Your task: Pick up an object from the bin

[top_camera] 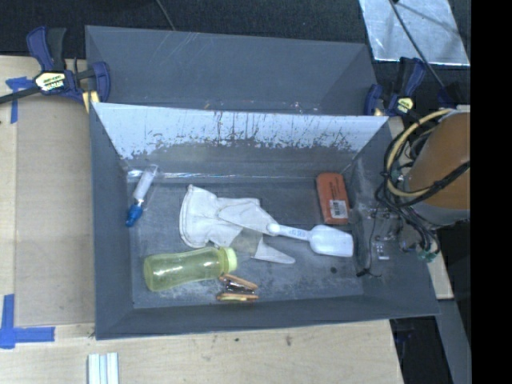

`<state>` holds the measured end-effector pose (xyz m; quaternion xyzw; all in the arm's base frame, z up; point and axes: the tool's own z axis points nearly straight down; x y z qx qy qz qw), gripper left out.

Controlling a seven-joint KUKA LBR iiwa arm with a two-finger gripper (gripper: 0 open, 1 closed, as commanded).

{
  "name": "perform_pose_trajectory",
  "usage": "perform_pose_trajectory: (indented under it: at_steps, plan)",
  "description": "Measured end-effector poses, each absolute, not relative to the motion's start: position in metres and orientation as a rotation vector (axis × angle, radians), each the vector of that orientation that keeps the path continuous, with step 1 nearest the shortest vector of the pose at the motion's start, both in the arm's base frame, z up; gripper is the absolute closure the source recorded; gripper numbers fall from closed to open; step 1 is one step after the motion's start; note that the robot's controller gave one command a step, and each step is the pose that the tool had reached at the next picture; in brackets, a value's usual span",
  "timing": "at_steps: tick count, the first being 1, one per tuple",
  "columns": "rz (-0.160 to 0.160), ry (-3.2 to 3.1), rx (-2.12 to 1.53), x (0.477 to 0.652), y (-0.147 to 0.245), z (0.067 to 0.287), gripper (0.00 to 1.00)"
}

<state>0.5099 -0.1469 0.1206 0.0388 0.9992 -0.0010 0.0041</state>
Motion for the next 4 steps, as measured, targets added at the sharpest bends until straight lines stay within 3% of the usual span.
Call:
perform_pose_trajectory:
  at_steps: [1,2,3,4]
  plan:
    - [0.002,3.141,0.192,0.506,-0.126,0.096,0.0]
    - [-0.001,3.132,0.196,0.515,-0.095,0.071,1.0]
    - [-0.001,3.132,0.196,0.515,-0.095,0.071,1.0]
    - [-0.002,3.124,0.182,0.51,-0.09,0.26,1.0]
